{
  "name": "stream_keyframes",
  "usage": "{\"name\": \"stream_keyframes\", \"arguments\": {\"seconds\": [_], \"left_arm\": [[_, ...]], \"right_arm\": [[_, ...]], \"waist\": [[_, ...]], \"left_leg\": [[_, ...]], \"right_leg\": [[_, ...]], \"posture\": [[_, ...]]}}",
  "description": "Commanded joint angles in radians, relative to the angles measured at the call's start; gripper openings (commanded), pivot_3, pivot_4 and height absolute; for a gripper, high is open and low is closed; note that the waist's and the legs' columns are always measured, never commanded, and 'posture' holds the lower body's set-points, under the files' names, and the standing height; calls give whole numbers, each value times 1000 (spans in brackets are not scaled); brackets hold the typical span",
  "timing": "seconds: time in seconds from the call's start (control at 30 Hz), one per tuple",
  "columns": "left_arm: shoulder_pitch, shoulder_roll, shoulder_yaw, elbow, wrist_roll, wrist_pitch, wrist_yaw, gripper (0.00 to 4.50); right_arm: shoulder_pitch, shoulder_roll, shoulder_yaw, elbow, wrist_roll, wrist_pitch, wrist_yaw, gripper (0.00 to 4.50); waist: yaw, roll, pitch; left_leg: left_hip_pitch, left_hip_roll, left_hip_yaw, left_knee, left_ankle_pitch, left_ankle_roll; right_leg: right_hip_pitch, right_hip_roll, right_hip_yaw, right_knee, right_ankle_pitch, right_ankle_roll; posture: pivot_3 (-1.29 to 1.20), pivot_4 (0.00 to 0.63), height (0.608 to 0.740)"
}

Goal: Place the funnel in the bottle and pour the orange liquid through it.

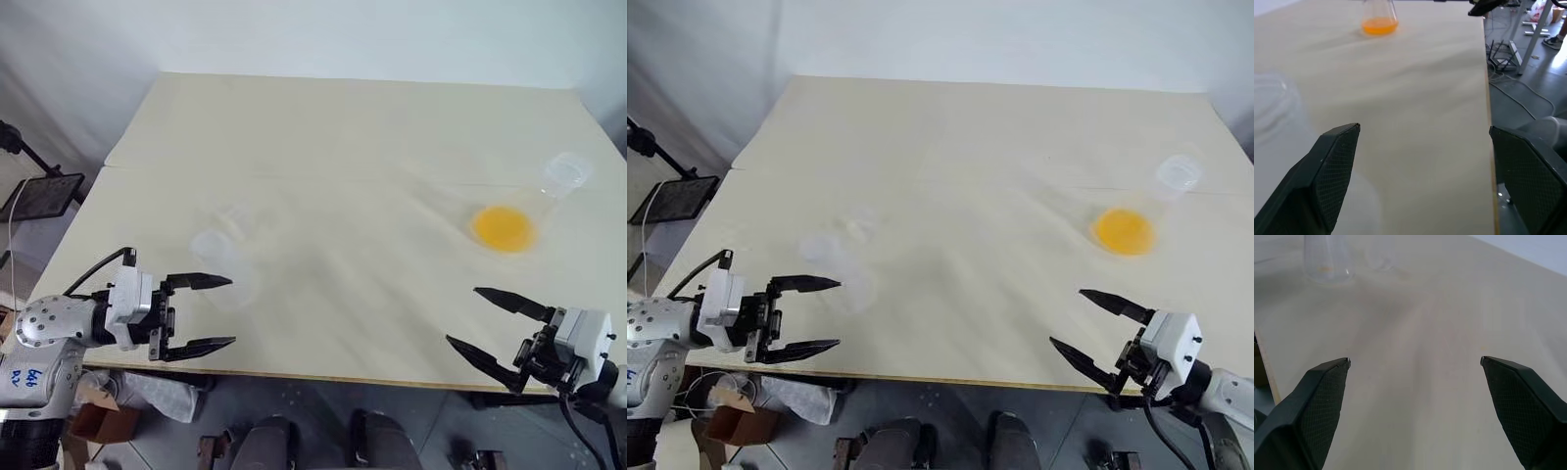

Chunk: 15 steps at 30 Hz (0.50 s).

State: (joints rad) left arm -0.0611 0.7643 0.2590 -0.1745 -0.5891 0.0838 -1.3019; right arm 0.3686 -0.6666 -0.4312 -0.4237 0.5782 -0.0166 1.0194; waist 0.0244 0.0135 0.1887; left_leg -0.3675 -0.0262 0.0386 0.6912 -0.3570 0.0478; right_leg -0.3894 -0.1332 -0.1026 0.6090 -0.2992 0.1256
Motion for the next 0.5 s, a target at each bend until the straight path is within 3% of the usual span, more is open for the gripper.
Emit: {"name": "stream_keyframes", "arguments": {"seconds": [0.03,0.5], "left_arm": [[3,-1,1,-5,-15,-2,-6,4500],[36,-8,17,-49,-25,34,39,4500]], "right_arm": [[5,0,-23,-12,10,-10,2,4482],[-37,-9,4,23,2,0,13,4482]], "waist": [[-1,0,0],[-1,0,0]], "left_leg": [[0,0,0,0,0,0],[0,0,0,0,0,0]], "right_leg": [[0,0,0,0,0,0],[0,0,0,1,0,0]], "posture": [[0,150,740],[0,150,740]]}}
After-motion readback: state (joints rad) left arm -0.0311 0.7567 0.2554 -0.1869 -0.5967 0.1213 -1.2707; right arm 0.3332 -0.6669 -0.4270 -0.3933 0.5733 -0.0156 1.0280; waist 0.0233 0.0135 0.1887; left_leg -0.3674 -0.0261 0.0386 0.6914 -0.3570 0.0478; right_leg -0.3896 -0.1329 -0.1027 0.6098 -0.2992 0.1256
